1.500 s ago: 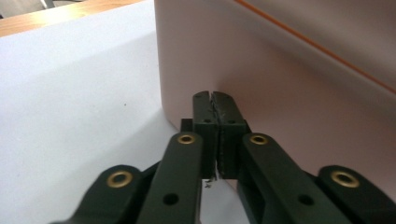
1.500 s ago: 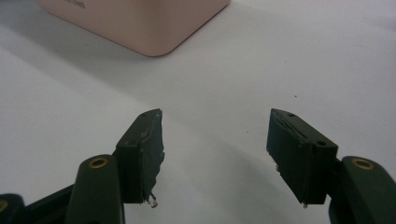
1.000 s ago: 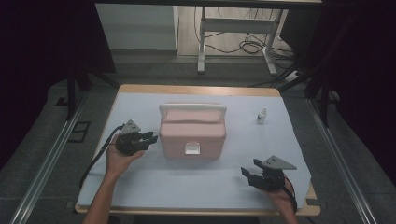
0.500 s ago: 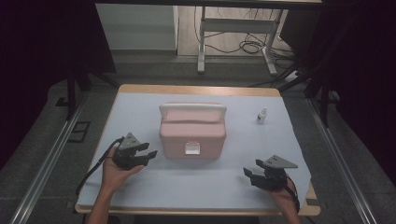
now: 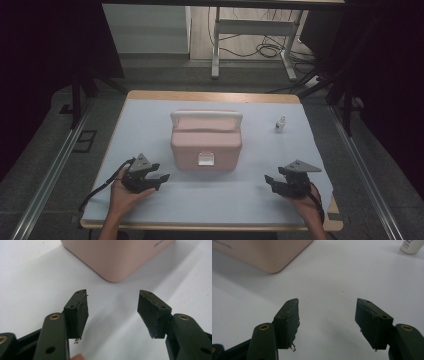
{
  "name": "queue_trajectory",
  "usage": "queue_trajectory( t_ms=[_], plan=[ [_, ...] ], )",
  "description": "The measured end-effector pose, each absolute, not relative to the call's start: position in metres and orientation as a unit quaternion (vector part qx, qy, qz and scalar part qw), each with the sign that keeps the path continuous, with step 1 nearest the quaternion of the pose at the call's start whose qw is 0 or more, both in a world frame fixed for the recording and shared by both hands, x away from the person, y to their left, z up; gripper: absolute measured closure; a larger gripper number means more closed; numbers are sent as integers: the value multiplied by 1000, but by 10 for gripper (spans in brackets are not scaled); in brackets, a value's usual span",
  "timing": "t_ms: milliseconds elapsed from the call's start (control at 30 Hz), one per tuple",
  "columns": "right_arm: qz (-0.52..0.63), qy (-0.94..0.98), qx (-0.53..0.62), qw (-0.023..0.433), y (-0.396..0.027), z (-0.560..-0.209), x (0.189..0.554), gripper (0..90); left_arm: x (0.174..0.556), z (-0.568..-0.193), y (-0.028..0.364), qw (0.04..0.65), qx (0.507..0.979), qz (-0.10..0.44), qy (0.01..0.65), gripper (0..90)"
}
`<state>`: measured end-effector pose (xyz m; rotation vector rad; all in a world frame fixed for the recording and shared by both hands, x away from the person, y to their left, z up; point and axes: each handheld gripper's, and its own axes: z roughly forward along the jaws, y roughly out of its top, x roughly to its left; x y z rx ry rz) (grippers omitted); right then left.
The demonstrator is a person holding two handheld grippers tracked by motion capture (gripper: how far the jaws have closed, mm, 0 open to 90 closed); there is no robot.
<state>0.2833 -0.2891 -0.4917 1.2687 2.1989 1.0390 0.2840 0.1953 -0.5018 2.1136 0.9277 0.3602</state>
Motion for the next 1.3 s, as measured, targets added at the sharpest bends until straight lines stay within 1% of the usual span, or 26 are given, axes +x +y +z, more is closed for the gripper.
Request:
queue_trajectory(
  t_ms=[133,233,300,433,533,833,1000,1300],
  plan=[
    [340,800,454,195,-287,-483,292,359,282,-500,197,397,830,146,364,405],
    [339,799,463,177,-288,-472,302,348,281,-500,197,402,828,144,363,397],
    [332,802,464,176,-288,-464,308,349,280,-500,197,404,828,144,362,396],
    [313,814,459,172,-292,-448,324,363,279,-500,197,410,822,159,363,405],
    [295,818,467,160,-296,-441,338,368,278,-499,197,415,818,158,364,405],
    [242,815,507,140,-307,-430,385,398,277,-503,193,411,824,147,360,403],
    [218,819,516,127,-303,-432,402,398,277,-505,190,407,830,138,355,399],
    [184,814,537,121,-298,-434,435,388,277,-507,188,401,836,133,350,398]
  ],
)
